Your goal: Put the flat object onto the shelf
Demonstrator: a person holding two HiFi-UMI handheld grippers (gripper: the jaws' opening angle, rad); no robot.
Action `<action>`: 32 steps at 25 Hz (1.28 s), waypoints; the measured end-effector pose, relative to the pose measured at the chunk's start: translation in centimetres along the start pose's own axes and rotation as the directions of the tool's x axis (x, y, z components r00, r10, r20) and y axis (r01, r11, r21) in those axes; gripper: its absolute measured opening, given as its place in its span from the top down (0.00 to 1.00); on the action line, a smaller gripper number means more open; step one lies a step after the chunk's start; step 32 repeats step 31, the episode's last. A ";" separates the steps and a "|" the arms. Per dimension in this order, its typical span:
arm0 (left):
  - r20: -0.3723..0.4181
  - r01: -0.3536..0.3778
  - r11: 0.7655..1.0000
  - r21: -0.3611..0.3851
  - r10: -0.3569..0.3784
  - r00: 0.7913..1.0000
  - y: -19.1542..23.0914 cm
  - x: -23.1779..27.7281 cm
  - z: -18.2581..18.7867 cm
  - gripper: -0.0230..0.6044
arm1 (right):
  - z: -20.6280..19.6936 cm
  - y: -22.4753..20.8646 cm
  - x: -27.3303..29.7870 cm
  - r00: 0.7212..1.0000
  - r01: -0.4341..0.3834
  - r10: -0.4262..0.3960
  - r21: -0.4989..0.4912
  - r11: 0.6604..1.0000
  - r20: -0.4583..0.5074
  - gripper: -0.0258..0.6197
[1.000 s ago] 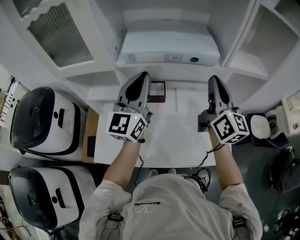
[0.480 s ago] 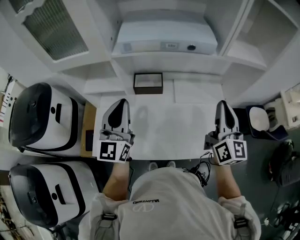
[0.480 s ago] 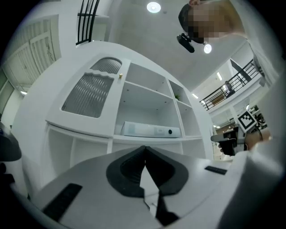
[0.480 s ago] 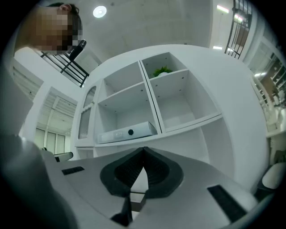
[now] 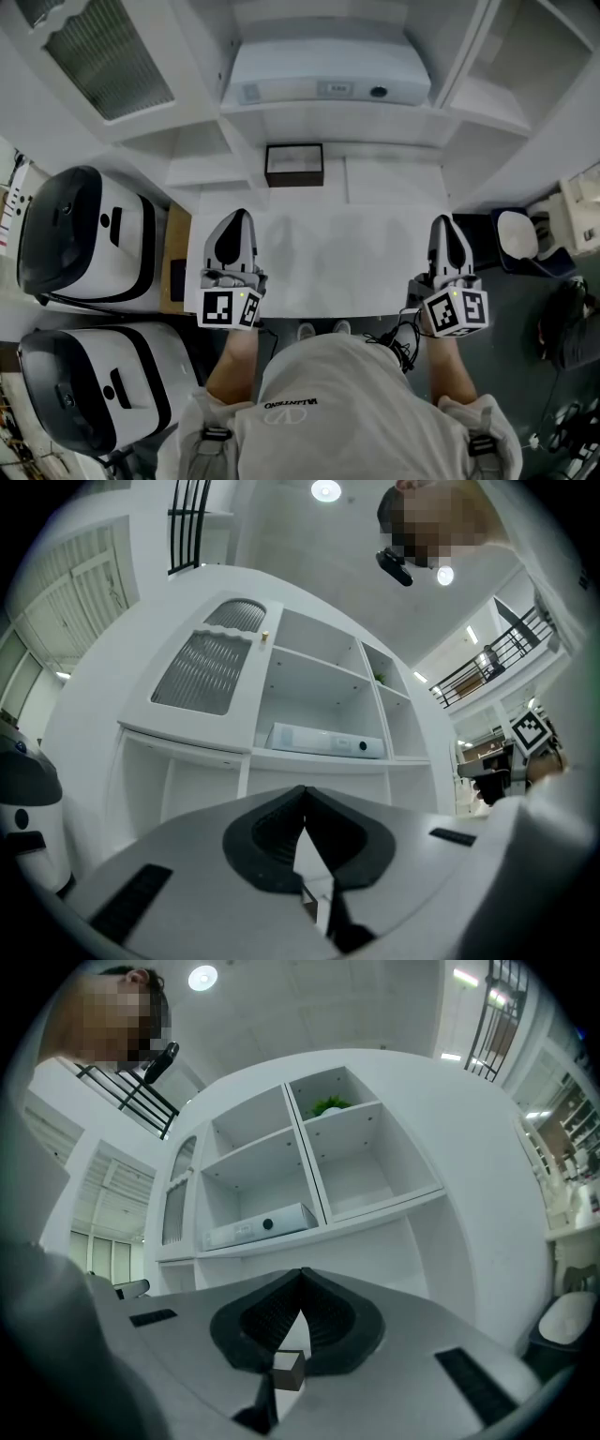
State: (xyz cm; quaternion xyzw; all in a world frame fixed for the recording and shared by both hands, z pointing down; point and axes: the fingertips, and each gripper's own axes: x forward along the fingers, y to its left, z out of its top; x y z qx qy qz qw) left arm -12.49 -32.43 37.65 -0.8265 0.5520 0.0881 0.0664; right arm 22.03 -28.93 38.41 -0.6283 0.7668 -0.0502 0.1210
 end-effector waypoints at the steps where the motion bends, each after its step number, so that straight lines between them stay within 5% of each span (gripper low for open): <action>1: 0.000 -0.001 1.000 -0.004 0.001 1.000 0.0 0.0 0.0 0.96 | 0.1 -0.1 -0.1 1.000 0.001 -0.001 -0.001 1.000 0.005 0.95; 32: -0.012 -0.025 0.999 -0.031 0.025 1.000 0.7 0.1 -0.1 0.96 | -0.2 -0.3 0.0 1.000 0.003 -0.003 0.005 1.000 -0.011 0.95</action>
